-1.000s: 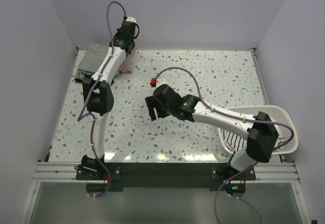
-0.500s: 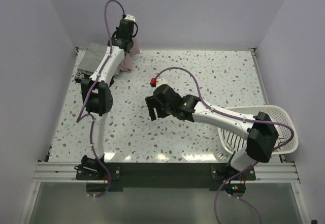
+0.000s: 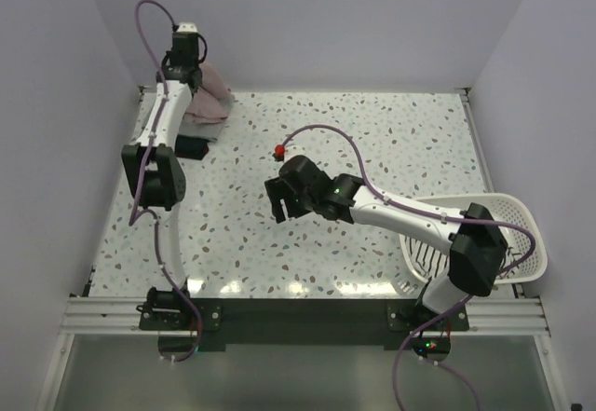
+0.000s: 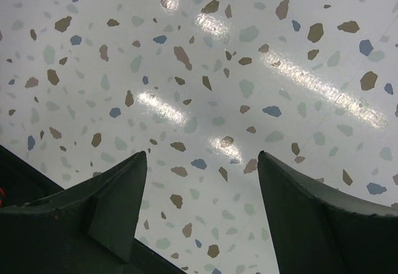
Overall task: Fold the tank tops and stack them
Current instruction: Neatly place the folded tank top to the corner
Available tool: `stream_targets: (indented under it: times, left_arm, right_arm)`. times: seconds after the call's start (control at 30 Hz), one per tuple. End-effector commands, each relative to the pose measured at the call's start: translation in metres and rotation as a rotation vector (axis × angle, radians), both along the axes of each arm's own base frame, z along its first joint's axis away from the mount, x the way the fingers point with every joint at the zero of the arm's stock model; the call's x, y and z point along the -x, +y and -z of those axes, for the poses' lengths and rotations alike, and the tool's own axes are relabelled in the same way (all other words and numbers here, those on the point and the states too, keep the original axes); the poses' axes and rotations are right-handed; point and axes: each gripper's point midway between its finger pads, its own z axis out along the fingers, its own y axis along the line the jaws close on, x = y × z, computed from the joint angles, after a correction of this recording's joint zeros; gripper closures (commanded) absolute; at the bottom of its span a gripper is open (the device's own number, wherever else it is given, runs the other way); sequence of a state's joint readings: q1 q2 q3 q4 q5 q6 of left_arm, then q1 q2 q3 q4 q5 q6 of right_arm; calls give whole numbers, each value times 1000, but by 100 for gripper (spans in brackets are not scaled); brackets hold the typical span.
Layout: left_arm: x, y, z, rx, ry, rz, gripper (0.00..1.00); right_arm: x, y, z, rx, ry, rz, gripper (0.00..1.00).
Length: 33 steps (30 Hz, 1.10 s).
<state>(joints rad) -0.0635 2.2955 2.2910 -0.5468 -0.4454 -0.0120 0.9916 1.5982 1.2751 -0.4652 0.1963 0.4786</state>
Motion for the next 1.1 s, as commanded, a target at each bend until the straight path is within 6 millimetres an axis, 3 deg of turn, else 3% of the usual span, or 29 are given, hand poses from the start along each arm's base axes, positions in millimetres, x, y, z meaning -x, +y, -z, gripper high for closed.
stream_targets:
  times: [0.0, 0.03, 0.07, 0.17, 0.3, 0.4, 0.57, 0.7, 0.77, 0.8, 0.9, 0.97, 1.07]
  left_arm:
    - [10, 66, 15, 117, -27, -203, 76]
    - [11, 74, 36, 153, 6, -224, 73]
    - [19, 95, 50, 195, 37, -264, 71]
    - [28, 112, 73, 320, 35, -326, 63]
    - [28, 100, 49, 386, -53, -279, 54]
    - [23, 89, 24, 413, -107, -229, 53]
    - [24, 86, 18, 423, -131, -210, 53]
    - [30, 79, -11, 414, -184, -180, 51]
    - [33, 63, -20, 411, -186, -155, 49]
    - [37, 54, -36, 416, -210, -133, 48]
    - [56, 7, -45, 431, -212, -72, 46]
    - [70, -36, -49, 473, -213, -20, 46]
    - [111, -101, -52, 562, -210, 101, 46]
  right_arm:
    - [-4, 13, -12, -51, -9, -16, 25]
    - [-4, 13, -11, -50, -7, -17, 25]
    - [-3, 13, -11, -51, -6, -18, 25]
    - [-2, 12, -11, -56, -7, -18, 25]
    - [-1, 11, -9, -54, -4, -15, 25]
    - [-2, 11, -9, -60, -5, -8, 25]
    - [-3, 10, -8, -55, -5, 0, 25]
    - [-4, 8, -10, -52, -15, 10, 25]
    - [-8, 6, -11, -42, -30, 24, 25]
    - [-10, 5, -14, -39, -39, 28, 25]
    - [-18, -4, -24, -16, -78, 75, 24]
    - [-20, -13, -35, -1, -103, 109, 24]
    - [-23, -38, -49, 41, -132, 191, 23]
